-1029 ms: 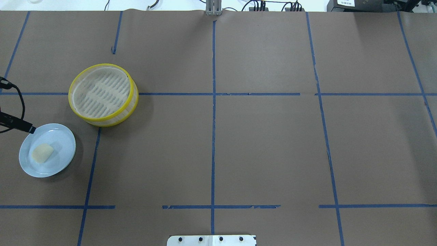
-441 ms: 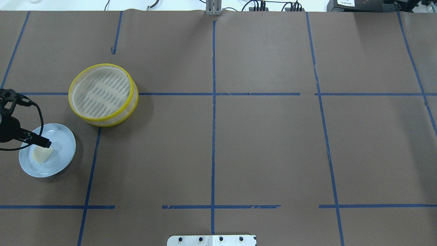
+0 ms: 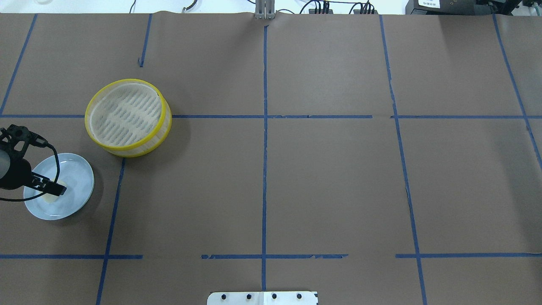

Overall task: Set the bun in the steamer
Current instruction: 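Close the left gripper on the white bun and lift it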

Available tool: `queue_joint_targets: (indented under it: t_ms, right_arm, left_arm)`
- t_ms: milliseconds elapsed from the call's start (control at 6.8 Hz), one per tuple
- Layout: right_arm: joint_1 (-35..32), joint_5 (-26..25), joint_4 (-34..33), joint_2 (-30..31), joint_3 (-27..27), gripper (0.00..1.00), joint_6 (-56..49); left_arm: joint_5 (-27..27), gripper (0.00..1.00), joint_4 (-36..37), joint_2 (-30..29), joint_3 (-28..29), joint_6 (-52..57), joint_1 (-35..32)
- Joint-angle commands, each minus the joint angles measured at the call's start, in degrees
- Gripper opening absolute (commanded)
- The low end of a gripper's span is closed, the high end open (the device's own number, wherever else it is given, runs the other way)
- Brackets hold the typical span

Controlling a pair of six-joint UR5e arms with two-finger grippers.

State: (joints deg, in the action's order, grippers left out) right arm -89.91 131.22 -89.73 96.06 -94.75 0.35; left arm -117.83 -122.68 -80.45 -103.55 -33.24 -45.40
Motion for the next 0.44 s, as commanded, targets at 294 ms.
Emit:
queue_joint_targets:
  t_ms: [294]
  right_arm:
    - [0.0, 0.0, 0.0, 0.0, 0.0, 1.0, 0.0]
  left_arm:
    - [-0.2, 0.82, -1.2, -0.1, 1.9, 1.1, 0.4]
